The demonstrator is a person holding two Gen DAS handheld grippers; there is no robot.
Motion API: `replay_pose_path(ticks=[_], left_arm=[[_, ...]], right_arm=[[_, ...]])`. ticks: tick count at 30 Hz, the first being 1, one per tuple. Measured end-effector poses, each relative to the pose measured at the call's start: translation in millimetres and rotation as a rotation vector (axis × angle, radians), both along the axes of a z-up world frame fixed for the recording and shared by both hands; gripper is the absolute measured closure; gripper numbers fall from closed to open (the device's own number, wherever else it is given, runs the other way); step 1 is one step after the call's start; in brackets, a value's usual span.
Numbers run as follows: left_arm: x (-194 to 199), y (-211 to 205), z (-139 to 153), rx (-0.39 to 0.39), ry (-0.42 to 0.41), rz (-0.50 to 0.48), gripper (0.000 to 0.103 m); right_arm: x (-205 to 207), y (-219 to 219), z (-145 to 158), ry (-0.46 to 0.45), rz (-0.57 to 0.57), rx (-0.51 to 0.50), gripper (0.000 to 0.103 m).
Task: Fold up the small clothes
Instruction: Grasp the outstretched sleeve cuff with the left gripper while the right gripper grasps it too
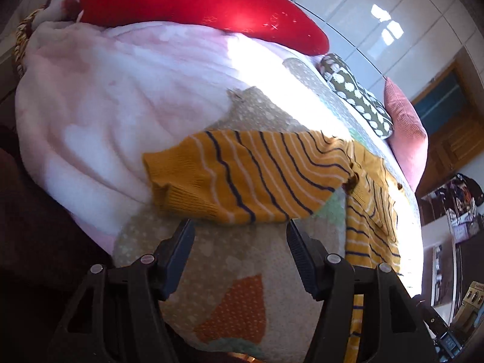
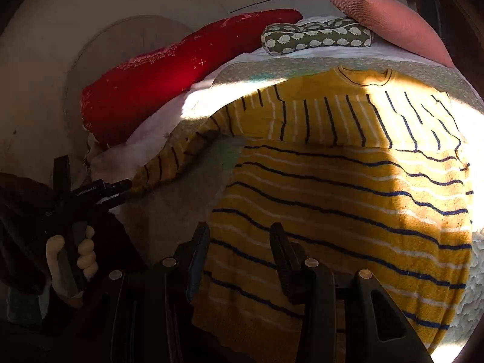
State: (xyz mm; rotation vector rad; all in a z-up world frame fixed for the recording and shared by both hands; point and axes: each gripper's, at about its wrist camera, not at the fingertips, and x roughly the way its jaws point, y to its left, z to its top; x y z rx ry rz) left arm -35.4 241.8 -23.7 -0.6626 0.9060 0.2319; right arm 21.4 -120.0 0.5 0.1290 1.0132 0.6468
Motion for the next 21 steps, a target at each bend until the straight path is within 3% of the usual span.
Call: replay_pose_path(ticks=[3, 6, 10, 14, 17, 21], left_arm=[[-3, 30, -13, -0.063, 0.02, 0.075, 0.037], [7, 49, -22, -0.121, 0.013, 0.079, 0.037], [22, 55, -26, -0.142, 0.023, 0.054, 0.037], [33, 51, -28, -0.116, 0.032, 0.042, 0.039], [41, 47, -28, -0.023, 0.081, 0.053, 0.084], [36, 55, -28, -0.069, 0.052, 0.063, 0.091]], right_arm=[[16, 62, -1, -0.027, 0.143, -0.01, 0.058], [32, 114, -17, 0.004, 0.238, -0.023, 0.057], [65, 148, -46, 0.148, 0.23, 0.025, 0.057], [85, 168, -58, 0.209, 0.187, 0.074, 0.057], [100, 187, -71, 0.242, 0.164, 0.062, 0.057], [106, 206, -92, 0.3, 0.153, 0.037, 0.057]])
